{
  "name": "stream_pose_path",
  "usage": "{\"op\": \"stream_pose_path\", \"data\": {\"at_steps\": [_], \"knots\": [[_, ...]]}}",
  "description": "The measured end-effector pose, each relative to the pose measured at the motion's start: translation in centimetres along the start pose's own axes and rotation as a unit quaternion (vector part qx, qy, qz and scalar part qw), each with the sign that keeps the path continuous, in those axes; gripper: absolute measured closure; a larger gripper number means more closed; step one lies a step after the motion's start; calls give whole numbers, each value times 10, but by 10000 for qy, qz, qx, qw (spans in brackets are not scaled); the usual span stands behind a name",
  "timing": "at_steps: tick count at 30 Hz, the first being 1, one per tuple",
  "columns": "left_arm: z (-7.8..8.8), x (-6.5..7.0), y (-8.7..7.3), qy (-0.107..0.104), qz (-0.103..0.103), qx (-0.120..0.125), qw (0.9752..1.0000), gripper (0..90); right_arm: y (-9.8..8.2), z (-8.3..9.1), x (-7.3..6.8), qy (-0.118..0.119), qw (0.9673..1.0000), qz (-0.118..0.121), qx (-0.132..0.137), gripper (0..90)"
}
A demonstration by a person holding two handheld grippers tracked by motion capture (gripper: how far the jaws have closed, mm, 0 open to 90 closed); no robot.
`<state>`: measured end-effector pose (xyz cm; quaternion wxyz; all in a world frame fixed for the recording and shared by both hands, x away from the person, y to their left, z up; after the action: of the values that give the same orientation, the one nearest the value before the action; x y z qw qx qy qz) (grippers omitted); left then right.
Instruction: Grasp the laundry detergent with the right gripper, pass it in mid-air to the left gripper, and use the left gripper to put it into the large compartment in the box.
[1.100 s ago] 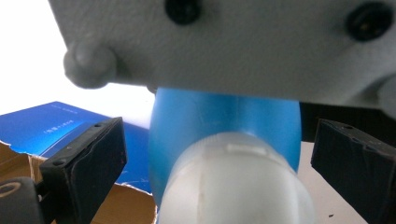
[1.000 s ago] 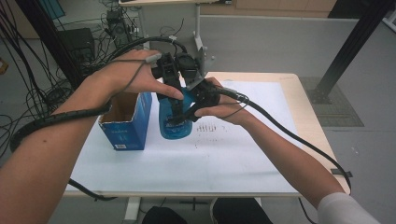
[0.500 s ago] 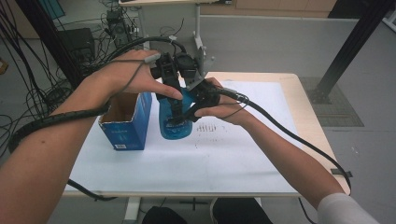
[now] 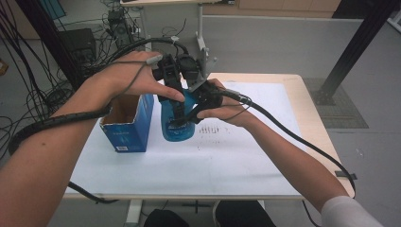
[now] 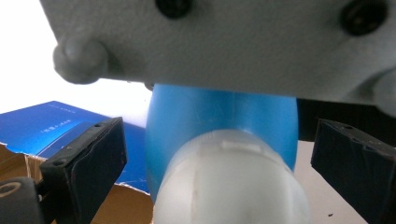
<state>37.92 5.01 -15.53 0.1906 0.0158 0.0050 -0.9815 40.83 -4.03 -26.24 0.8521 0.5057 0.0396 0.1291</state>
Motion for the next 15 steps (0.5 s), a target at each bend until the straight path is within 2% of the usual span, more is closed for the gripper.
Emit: {"op": "stream_pose_path", "data": {"at_steps": [15], "knots": [[-1, 1, 0, -1, 29, 42, 10000, 42, -1, -1, 0, 12, 10000, 28, 12, 438]]}}
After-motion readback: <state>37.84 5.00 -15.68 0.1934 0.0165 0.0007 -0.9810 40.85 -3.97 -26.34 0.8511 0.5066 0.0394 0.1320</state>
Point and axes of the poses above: each handheld gripper's, and its own axes: z roughly backward along the jaws, y roughly out of its top, x roughly to its right, the point moved 1 cm from there along -z, roughly forward along the jaws, and after that the axes turned 4 degrees about z, right-handed, at the moved point
